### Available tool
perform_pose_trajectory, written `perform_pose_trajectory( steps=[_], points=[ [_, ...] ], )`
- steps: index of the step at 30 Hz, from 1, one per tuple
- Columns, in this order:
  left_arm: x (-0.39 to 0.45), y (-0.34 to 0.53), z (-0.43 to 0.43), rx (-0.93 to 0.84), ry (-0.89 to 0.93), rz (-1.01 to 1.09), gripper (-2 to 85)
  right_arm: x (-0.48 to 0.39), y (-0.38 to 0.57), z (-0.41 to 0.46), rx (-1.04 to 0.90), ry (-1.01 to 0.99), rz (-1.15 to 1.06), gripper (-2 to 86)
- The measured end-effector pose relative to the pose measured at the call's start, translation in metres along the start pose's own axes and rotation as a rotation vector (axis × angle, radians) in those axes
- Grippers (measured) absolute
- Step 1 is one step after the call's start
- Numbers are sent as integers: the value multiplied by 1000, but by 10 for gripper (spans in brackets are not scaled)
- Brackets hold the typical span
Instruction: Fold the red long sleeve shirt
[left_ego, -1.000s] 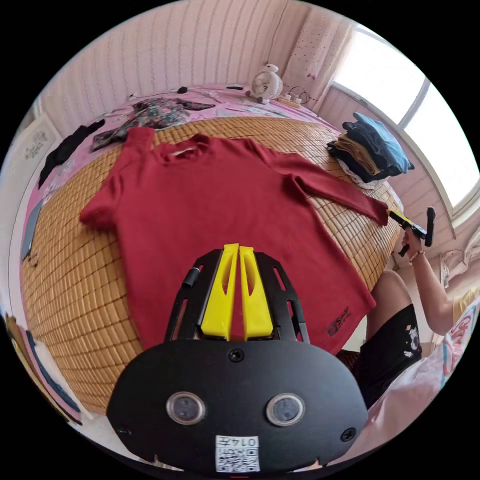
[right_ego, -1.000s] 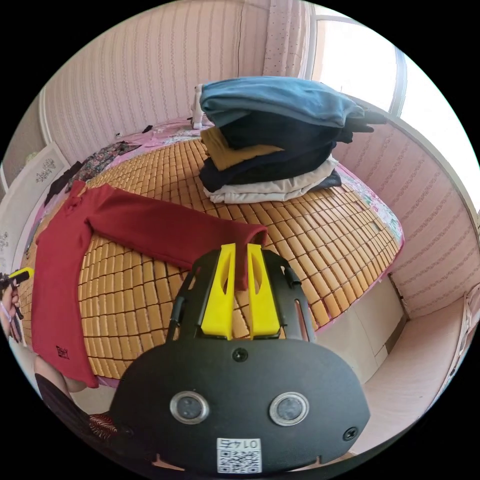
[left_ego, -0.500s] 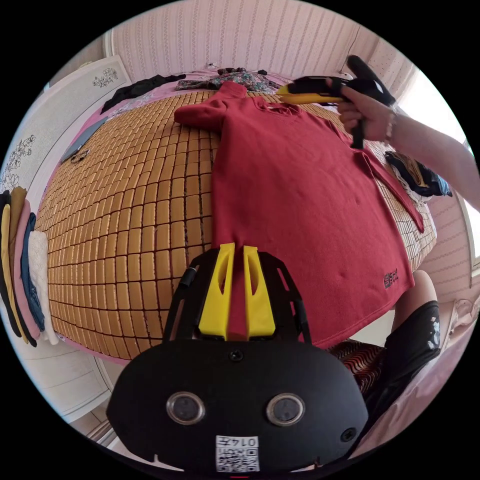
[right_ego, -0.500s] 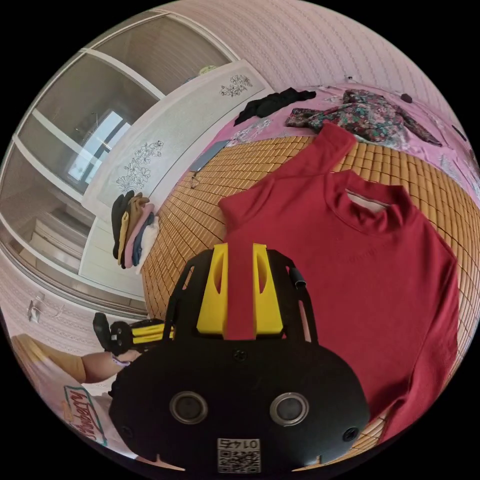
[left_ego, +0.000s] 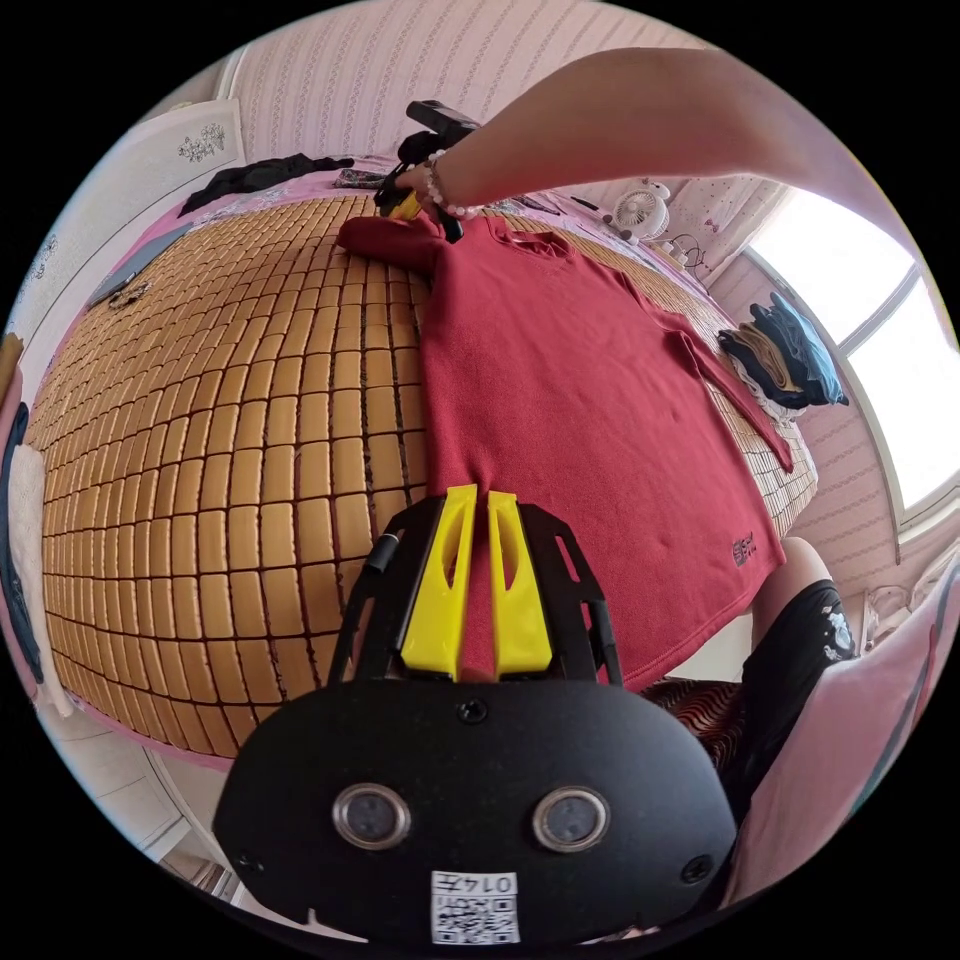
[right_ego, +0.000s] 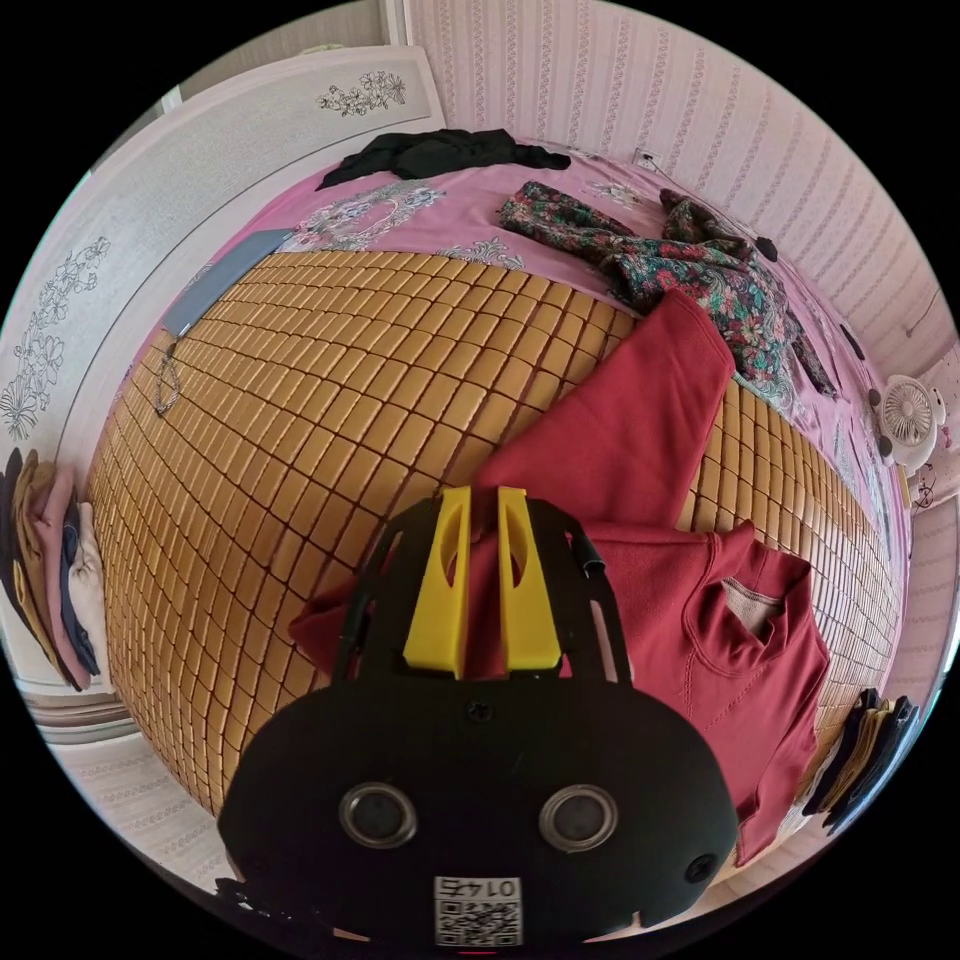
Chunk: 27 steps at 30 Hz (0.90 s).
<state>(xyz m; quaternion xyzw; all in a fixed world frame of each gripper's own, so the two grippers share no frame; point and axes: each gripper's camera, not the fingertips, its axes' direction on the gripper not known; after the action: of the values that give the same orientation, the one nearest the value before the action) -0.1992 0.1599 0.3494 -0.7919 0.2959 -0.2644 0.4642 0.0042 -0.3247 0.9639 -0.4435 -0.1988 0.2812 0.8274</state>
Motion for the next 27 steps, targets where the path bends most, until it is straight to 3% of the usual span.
perform_pose_trajectory(
  steps=[2, 5, 7, 10, 13, 15, 19, 24, 27],
  points=[
    [-5, 2, -6, -11, -10, -4, 8, 4, 6, -2, -4, -22, -47, 35],
    [-11, 6, -17, -20, -33, -6, 7, 16, 35, -44, 155, -132, -174, 21],
    [-14, 12, -23, -1, -49, -15, 7, 31, 71, -98, 330, -355, -388, 24],
    [-18, 22, -37, 26, -72, -38, 5, 63, 97, -153, 412, -644, -555, 27],
    [-28, 34, -63, 61, -21, -71, 3, 108, 99, -163, 413, -879, -416, 29],
    [-49, 47, -94, 138, 26, -138, 1, 123, 106, -161, 429, -852, -338, 29],
    [-100, 77, -145, 270, 21, -306, 8, 118, 146, -147, 315, -733, -414, 30],
    [-186, 137, -199, 407, -114, -597, 37, 114, 233, -105, 94, -694, -476, 29],
    [-219, 152, -207, 418, -175, -663, 43, 119, 297, -81, -13, -655, -450, 29]
  ],
)
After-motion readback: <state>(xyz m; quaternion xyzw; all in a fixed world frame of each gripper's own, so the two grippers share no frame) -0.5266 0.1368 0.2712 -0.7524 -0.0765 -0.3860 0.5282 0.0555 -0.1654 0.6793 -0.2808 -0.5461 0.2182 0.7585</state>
